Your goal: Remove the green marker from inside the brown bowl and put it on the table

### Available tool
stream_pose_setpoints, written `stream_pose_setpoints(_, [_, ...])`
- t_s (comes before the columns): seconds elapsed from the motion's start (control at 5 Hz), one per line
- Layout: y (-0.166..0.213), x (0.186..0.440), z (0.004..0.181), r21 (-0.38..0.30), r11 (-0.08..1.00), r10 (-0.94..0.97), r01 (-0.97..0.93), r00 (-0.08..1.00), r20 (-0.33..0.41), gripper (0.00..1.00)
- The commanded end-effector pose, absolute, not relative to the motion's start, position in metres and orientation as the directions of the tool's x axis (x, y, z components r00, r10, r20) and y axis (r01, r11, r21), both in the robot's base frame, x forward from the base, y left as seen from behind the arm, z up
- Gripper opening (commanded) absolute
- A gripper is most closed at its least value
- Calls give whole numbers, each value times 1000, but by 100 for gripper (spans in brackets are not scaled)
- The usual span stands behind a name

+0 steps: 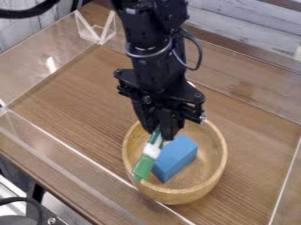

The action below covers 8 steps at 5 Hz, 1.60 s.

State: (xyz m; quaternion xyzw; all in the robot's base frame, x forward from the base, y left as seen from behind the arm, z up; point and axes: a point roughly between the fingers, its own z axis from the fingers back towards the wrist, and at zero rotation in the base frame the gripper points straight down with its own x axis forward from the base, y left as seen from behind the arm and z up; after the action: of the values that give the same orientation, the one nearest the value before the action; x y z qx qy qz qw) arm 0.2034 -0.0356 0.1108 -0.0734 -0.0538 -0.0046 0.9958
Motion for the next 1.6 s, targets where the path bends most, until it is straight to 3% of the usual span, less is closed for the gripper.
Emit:
stream_pose_setpoints(0.0, [-35,213,128,-152,988,-1,28,985,172,0])
stream_pose_setpoints(1.4, [-35,215,141,-164,985,-29,61,981,192,0])
